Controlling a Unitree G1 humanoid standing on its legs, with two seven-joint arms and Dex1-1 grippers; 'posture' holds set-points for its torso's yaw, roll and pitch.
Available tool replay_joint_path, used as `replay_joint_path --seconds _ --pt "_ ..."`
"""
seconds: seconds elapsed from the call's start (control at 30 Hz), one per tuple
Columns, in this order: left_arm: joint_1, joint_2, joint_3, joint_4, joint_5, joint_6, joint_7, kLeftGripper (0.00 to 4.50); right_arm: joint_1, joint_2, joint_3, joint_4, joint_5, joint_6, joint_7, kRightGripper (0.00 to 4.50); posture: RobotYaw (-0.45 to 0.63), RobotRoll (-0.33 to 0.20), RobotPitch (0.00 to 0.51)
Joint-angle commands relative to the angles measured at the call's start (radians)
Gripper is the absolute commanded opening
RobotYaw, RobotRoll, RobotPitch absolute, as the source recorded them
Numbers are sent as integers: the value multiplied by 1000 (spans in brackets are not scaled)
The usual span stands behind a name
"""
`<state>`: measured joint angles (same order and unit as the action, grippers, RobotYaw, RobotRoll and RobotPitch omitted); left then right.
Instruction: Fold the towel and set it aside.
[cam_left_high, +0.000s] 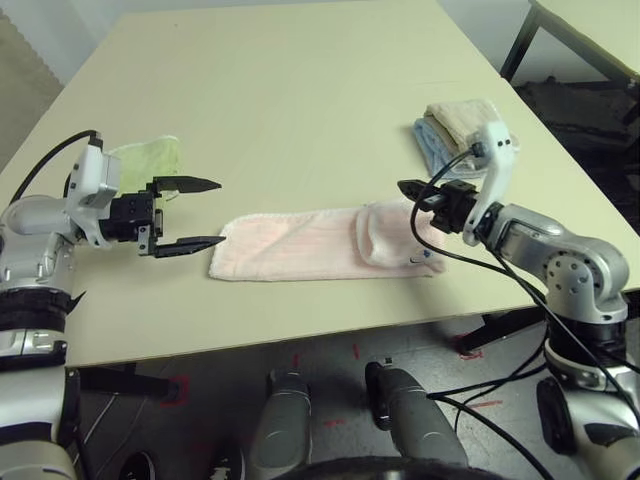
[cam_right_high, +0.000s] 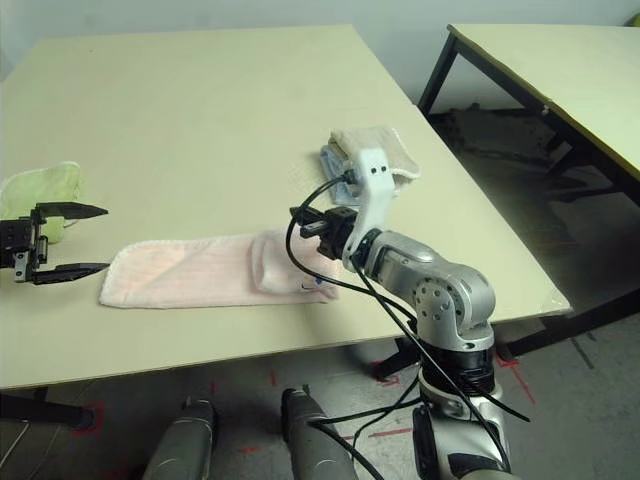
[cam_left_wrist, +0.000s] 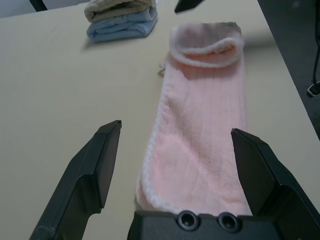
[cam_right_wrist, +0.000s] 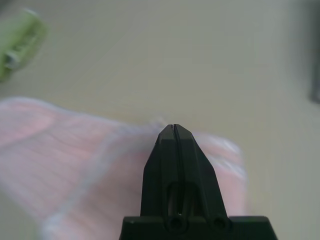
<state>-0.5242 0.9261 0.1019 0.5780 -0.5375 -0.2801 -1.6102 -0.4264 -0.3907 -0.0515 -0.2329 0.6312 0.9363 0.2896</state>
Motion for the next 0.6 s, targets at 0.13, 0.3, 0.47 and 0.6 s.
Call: replay_joint_path --seconds 0.13,0.3,0.47,0.6 --pt "0 6 -2 5 13 -5 -4 4500 36 0 56 68 -78 -8 31 23 28 0 161" --pt "3 10 -1 0 11 0 -4 4500 44 -1 35 53 -85 -9 45 23 26 0 164" --pt "10 4 -4 -8 9 4 -4 4500 6 10 -36 -13 -22 -34 94 23 23 0 165" --pt "2 2 -8 -6 11 6 -4 4500 32 -15 -93 -95 48 -30 154 23 23 0 165"
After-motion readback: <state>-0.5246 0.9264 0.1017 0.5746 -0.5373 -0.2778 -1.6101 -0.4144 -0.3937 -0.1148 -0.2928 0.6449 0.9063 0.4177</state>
